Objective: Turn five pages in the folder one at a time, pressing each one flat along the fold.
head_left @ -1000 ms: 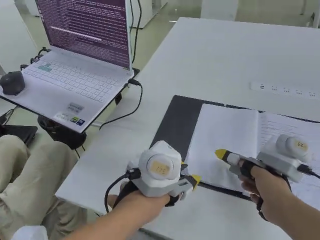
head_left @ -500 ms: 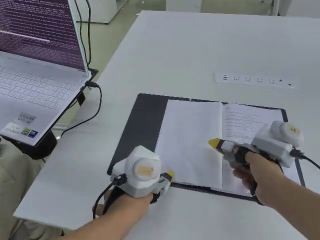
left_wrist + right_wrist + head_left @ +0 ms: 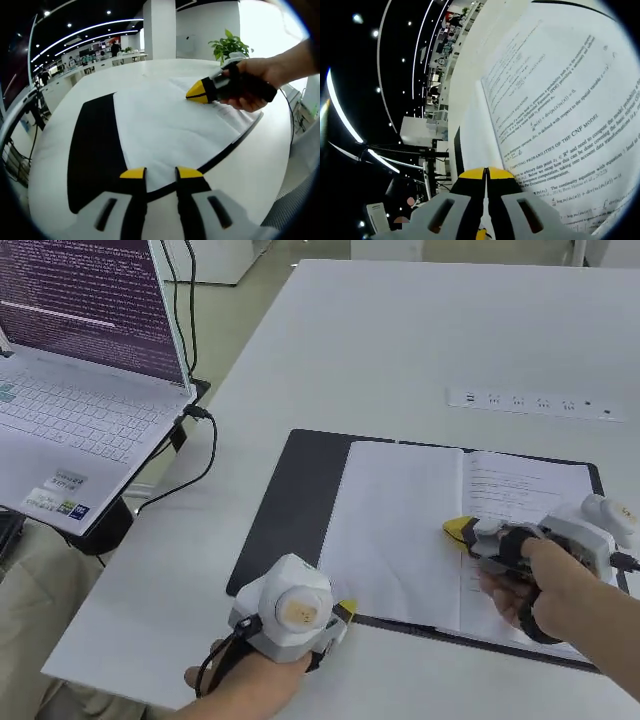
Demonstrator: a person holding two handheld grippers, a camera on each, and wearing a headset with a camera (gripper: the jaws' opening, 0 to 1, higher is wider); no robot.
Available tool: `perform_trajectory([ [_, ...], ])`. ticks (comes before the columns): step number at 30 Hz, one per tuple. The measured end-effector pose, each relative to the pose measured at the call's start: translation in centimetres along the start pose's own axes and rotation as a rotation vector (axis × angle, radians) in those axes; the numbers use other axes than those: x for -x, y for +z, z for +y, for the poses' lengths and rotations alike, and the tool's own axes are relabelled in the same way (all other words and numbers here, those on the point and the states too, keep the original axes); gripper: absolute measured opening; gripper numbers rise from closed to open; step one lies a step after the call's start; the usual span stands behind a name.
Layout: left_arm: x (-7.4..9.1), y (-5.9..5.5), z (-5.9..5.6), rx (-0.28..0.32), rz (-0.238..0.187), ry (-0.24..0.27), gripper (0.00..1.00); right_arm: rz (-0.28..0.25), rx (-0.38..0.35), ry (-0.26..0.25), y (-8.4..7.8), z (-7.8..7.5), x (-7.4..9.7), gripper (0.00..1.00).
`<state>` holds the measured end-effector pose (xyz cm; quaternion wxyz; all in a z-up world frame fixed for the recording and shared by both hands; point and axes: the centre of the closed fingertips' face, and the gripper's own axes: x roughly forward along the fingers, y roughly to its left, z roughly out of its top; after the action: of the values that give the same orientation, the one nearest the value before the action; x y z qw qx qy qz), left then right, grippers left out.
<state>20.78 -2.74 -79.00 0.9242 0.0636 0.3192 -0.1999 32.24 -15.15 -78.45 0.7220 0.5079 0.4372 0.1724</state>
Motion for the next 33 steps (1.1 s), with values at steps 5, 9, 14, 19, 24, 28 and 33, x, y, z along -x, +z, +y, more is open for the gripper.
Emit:
perform_trajectory([
  [5, 0.0, -0.1, 0.0, 0.000, -0.001, 0.000, 0.21, 0.011, -0.013, 0.014, 0.4, 0.6, -0.5, 0.00],
  [9, 0.1, 0.0, -0.1, 0.000, -0.003, 0.001, 0.21, 0.005, -0.026, 0.024, 1.2, 0.9, -1.0, 0.00],
  [14, 0.1, 0.0, -0.1, 0.007, -0.006, 0.002, 0.21, -0.016, -0.049, 0.028, 2.7, 1.2, -1.5, 0.00],
  [19, 0.1, 0.0, -0.1, 0.010, -0.011, 0.002, 0.21, -0.027, -0.068, 0.028, 4.1, 1.0, -2.2, 0.00],
  [24, 0.0, -0.1, 0.1, 0.012, -0.012, 0.003, 0.21, -0.045, -0.110, 0.047, 4.9, 1.1, -2.8, 0.00],
  [28, 0.0, -0.2, 0.1, 0.014, -0.015, 0.003, 0.21, -0.074, -0.136, 0.052, 6.2, 1.2, -3.4, 0.00],
  [33, -0.1, -0.2, 0.2, 0.019, -0.017, 0.007, 0.21, -0.095, -0.136, 0.054, 7.8, 1.3, -4.3, 0.00],
])
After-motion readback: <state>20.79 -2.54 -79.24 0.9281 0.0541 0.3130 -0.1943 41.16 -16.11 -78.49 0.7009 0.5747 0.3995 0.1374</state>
